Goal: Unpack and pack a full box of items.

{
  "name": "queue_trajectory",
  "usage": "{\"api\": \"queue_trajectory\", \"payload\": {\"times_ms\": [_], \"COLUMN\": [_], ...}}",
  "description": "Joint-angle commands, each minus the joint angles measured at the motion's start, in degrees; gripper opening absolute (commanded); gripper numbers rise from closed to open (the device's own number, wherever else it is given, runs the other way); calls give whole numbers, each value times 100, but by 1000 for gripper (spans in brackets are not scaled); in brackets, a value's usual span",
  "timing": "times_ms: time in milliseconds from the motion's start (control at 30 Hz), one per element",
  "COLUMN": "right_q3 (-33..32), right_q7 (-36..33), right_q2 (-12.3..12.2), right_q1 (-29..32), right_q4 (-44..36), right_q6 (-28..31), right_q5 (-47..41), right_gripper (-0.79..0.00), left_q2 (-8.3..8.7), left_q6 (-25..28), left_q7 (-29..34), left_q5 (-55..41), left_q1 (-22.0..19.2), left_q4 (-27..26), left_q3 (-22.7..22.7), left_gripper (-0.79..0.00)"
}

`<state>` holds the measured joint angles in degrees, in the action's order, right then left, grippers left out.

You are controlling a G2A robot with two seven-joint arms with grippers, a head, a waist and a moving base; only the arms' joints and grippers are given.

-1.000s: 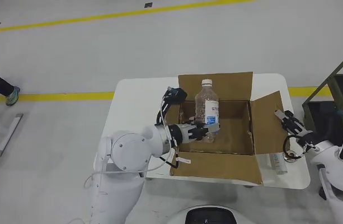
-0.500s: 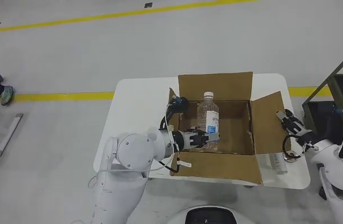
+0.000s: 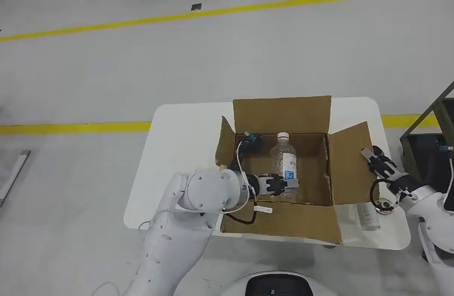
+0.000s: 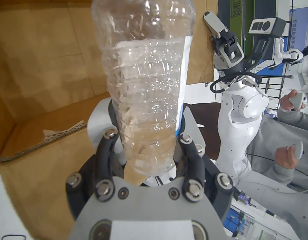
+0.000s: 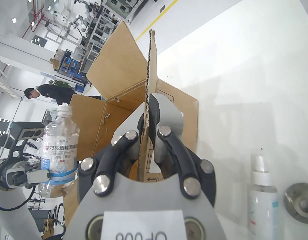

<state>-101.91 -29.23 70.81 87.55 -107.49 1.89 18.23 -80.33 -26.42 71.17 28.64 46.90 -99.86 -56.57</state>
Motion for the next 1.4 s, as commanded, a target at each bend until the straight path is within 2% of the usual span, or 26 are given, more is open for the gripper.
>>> {"api": "queue_trajectory", "payload": {"times_ms": [0, 133, 300, 367, 567, 1033, 1067, 1133, 1167, 1200, 1233, 1367], "right_q3": [-2, -27, -42, -50, -79, -25, -28, -32, -35, -39, -37, -41], "right_q7": [-16, -65, -72, -86, -96, -166, -154, -144, -139, -131, -135, -131], "right_q2": [-5, -23, -37, -45, -65, -117, -120, -127, -130, -134, -137, -148], "right_q1": [18, 55, 57, 63, 83, 78, 83, 94, 100, 109, 125, 179], "right_q4": [-39, -122, -152, -178, -194, -165, -162, -168, -168, -175, -181, -213], "right_q6": [-27, -43, -118, -146, -204, -265, -262, -251, -244, -237, -231, -229], "right_q5": [-28, -37, -131, -142, -194, -102, -100, -91, -95, -75, -60, -62], "right_gripper": [-785, -785, -785, -785, -785, -785, -785, -785, -785, -785, -785, -785], "left_q2": [-45, -96, -161, -168, -196, -125, -123, -118, -118, -118, -119, -119], "left_q6": [-111, -164, -608, -650, -835, -890, -908, -934, -944, -952, -962, -1008], "left_q7": [12, 126, 61, 18, -211, -221, -239, -265, -275, -283, -293, -339], "left_q5": [10, 464, 124, 320, 298, 461, 444, 425, 415, 395, 383, 331], "left_q1": [-182, -556, -723, -817, -929, -964, -966, -984, -995, -1001, -1008, -1051], "left_q4": [319, 951, 1614, 1765, 1881, 2437, 2465, 2526, 2544, 2557, 2564, 2612], "left_q3": [259, 710, 680, 787, 769, 949, 957, 981, 997, 1013, 1037, 1100], "left_gripper": [-785, -785, -785, -785, -785, -785, -625, -520, -428, -132, 0, 0]}}
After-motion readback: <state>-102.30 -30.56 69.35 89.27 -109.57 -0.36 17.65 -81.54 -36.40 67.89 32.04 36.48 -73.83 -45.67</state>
